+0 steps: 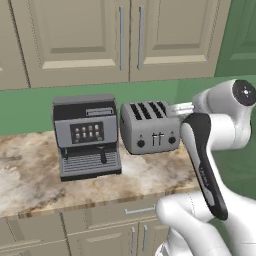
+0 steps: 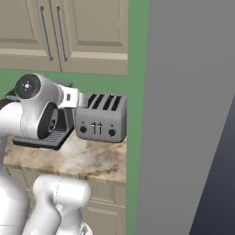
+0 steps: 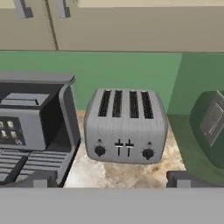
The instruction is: Open the cabinet directly in front. Then move the liquor and the cup to the dining counter with the candle on it.
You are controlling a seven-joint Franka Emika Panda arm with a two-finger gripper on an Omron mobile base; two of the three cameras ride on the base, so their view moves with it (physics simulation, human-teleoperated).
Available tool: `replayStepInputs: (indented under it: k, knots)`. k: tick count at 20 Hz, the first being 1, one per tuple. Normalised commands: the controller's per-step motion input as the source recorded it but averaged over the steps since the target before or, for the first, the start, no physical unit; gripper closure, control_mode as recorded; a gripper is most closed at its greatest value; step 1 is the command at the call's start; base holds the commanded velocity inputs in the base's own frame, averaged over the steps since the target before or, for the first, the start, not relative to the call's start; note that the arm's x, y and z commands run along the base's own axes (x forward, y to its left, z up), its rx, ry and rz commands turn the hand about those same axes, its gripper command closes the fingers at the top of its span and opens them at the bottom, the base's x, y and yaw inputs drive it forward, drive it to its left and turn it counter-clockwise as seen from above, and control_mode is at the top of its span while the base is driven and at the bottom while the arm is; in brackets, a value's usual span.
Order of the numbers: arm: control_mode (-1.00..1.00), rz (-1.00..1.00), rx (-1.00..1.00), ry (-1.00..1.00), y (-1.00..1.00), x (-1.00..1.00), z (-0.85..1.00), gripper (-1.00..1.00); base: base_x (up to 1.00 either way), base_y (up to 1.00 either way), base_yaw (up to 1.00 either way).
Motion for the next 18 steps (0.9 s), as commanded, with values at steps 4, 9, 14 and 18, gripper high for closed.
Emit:
replayStepInputs:
  k: [4,9,14,18]
  knots:
    - [-1.00,0.00,0.00,-0.39,0.00,-0.41,0.40,-1.00,0.00,0.00,0.00]
    - [-1.00,0.00,0.01,-0.46,0.00,-0.51,0.45,-1.00,0.00,0.00,0.00]
    - [-1.00,0.00,0.01,-0.47,0.00,-0.50,0.38,-1.00,0.00,0.00,0.00]
    - [-1.00,0.00,0.00,-0.33,0.14,-0.08,0.55,-1.00,0.00,0.00,0.00]
